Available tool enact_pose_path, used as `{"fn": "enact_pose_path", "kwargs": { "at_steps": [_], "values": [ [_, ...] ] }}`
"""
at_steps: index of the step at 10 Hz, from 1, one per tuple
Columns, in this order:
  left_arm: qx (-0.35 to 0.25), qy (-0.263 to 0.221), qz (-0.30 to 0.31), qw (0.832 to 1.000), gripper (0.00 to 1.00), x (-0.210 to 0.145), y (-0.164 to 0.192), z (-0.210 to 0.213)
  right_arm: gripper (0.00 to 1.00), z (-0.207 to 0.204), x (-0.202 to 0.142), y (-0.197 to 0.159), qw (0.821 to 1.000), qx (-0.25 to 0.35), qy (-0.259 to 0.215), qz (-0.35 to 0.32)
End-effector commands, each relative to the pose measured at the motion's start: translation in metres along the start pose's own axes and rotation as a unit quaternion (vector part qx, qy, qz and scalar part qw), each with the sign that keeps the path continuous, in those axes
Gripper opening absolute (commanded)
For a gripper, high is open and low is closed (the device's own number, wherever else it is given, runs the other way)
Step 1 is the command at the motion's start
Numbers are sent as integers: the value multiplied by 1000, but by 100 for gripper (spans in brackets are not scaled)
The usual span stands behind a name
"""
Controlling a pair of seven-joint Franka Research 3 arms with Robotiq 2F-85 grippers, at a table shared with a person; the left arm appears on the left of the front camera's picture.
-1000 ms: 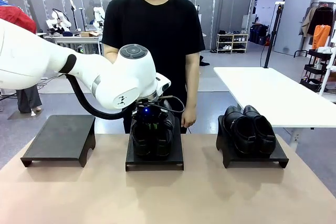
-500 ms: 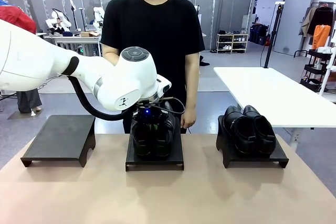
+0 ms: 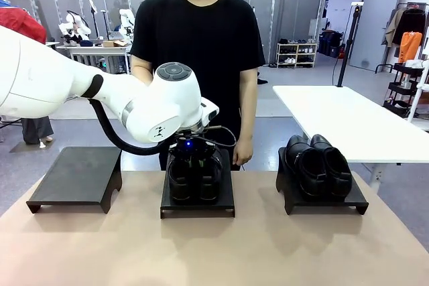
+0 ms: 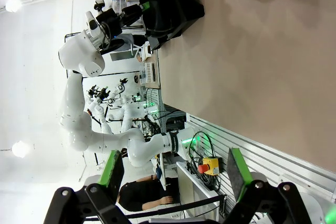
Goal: Place the shoes on the stand as instructed by the person.
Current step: Pick up another pair of Shoes and place it on the Shoes Stand indicated by the person.
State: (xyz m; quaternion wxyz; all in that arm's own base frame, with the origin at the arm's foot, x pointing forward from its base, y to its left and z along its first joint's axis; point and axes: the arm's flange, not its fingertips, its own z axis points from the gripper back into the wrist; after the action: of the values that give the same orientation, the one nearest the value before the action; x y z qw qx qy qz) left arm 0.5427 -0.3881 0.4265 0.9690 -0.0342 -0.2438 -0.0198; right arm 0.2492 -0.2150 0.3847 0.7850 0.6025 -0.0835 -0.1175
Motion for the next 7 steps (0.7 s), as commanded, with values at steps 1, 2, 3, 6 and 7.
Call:
{"fn": "enact_pose_path", "kwargs": {
  "at_steps": [1,2,3,6,7],
  "values": [
    [12,-18,8,1000,67,4,-5,0,100,2,-3,1,1000,0,4,6],
    [14,-17,7,1000,89,5,-4,1,100,2,-3,1,1000,0,4,6],
    [9,-14,9,1000,59,6,-3,5,100,2,-3,1,1000,0,4,6],
    [6,-4,17,1000,100,4,0,17,100,2,-3,1,1000,0,4,6],
    [11,-5,19,1000,100,1,0,25,100,2,-3,1,1000,0,4,6]
  ]
}}
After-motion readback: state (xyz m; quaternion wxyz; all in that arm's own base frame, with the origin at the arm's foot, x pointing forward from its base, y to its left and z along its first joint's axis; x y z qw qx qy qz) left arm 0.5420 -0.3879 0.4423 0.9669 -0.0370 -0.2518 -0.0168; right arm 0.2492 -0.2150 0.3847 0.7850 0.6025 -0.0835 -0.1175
